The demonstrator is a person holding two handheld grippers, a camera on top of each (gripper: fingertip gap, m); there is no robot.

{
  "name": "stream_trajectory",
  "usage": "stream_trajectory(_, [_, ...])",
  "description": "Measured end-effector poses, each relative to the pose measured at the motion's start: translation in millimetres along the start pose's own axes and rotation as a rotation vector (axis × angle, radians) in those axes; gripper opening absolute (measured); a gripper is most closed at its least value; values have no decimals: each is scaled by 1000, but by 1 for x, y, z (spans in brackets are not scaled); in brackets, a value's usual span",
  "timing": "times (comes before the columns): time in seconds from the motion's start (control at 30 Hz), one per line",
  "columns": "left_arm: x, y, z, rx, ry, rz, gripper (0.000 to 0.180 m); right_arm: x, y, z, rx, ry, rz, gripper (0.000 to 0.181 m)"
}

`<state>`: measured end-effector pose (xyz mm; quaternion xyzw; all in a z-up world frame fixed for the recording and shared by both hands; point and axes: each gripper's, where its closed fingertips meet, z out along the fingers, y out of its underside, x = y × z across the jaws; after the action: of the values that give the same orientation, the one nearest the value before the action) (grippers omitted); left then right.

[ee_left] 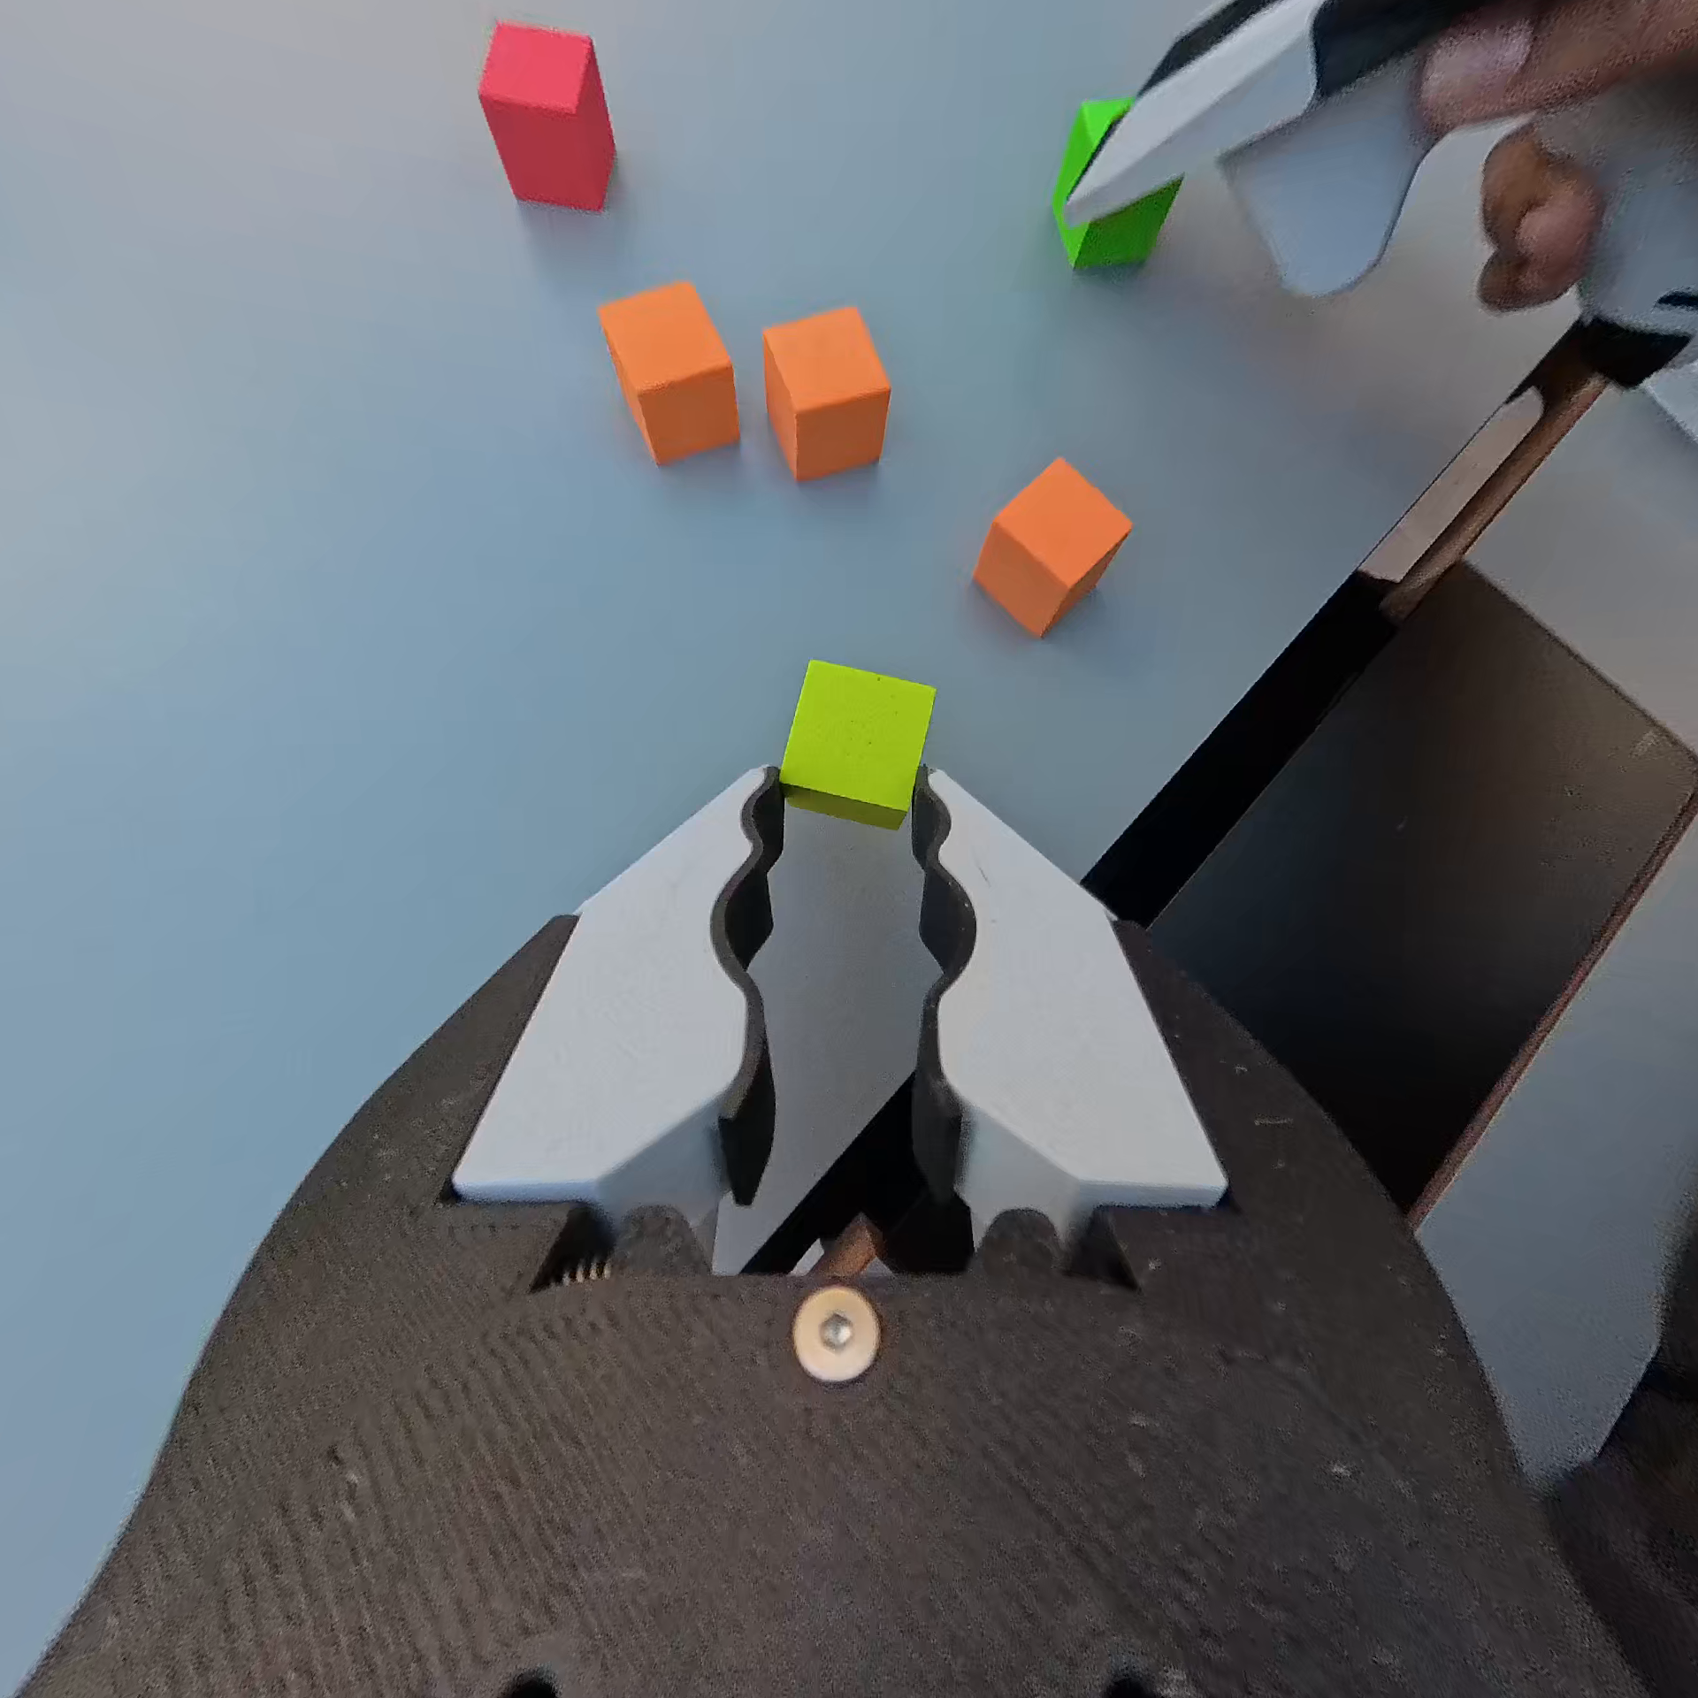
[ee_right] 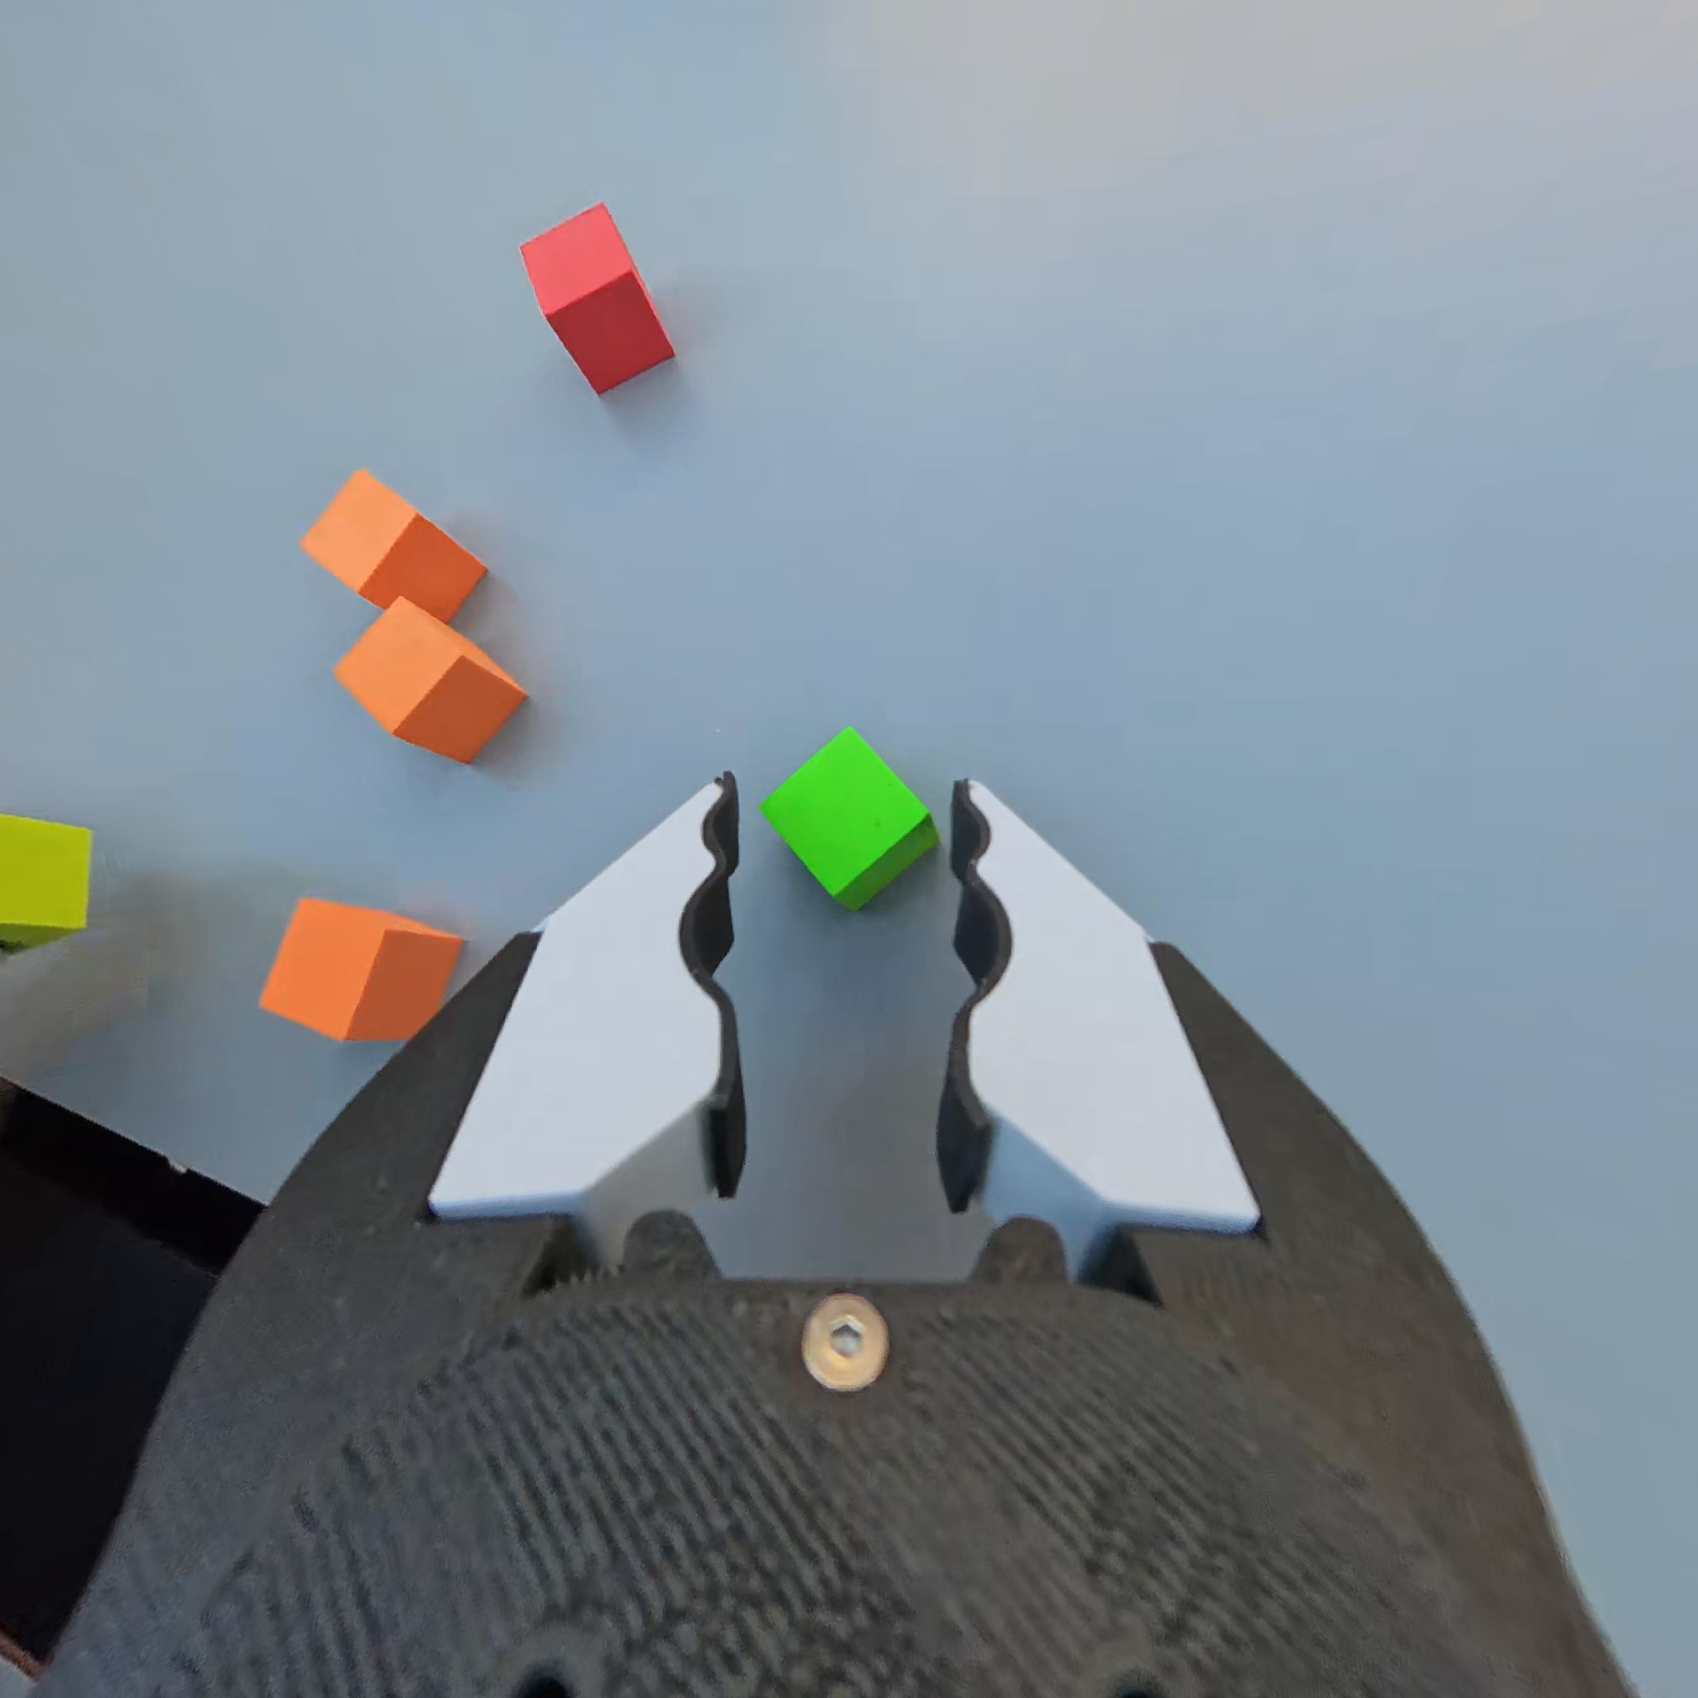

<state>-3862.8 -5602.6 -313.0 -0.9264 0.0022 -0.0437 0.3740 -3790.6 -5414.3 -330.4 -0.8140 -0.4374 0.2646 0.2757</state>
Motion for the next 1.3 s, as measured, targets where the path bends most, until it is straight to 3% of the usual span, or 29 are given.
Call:
stream_trajectory(0.07, [1, -15, -4, 37, 24, -16, 25, -5, 0, 1, 3, -36, 0, 36])
stream_trajectory(0.27, [38, -56, 12, 107, 179, 60, 25, -12, -7, -7, 36, -60, 8, 35])
stream_trajectory(0.67, [56, -59, 37, 31, 310, 355, 25, -47, -24, -61, 93, -121, -187, 35])
stream_trajectory(1.13, [53, -45, 47, -13, 316, 309, 25, -122, -17, -63, 64, -327, -338, 35])
stream_trajectory(1.3, [48, -45, 41, -11, 289, 301, 37, -134, -10, -55, 30, -351, -395, 35])
